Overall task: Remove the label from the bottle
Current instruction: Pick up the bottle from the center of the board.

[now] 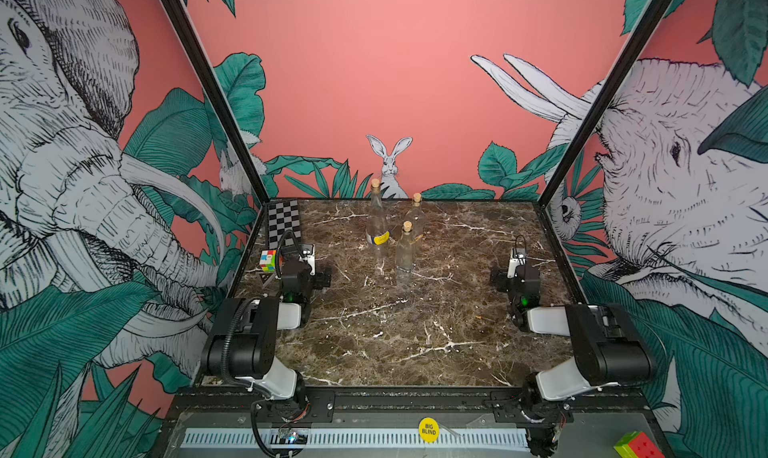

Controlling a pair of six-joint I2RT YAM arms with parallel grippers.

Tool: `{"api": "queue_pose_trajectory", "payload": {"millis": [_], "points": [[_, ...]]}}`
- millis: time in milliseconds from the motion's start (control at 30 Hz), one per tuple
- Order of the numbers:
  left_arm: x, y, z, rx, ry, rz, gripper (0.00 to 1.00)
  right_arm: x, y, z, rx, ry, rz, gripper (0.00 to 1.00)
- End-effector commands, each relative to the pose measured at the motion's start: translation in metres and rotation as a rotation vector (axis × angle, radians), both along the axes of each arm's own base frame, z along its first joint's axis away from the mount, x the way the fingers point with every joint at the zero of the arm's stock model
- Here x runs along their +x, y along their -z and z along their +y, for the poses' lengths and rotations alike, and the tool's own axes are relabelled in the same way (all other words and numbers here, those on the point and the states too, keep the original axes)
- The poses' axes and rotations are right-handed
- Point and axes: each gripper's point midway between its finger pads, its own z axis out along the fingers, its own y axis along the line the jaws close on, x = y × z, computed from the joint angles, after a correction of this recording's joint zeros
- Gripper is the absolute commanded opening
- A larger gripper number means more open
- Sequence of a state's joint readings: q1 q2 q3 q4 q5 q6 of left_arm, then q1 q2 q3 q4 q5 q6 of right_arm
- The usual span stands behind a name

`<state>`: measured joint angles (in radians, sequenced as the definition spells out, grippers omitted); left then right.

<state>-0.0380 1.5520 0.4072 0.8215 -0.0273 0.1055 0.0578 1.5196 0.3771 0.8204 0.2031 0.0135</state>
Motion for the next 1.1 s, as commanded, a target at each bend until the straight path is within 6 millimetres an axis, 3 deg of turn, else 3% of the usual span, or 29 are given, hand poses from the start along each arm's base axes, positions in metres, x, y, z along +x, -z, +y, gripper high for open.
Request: {"api": "queue_pose_trajectory", "payload": {"millis": [0,1067], "points": [[0.0068,-0.0125,-0.0007,0.008,0.002,-0.044,0.99,0.0081,-0.0125,-0.0038,-0.008,0.016,-0.048,0.99],[0.0067,-0.0123,-0.0001,0.006,-0.001,-0.045,0.99,0.0073,-0.014,-0.0056,-0.01,0.028,-0.055,0.99]]}}
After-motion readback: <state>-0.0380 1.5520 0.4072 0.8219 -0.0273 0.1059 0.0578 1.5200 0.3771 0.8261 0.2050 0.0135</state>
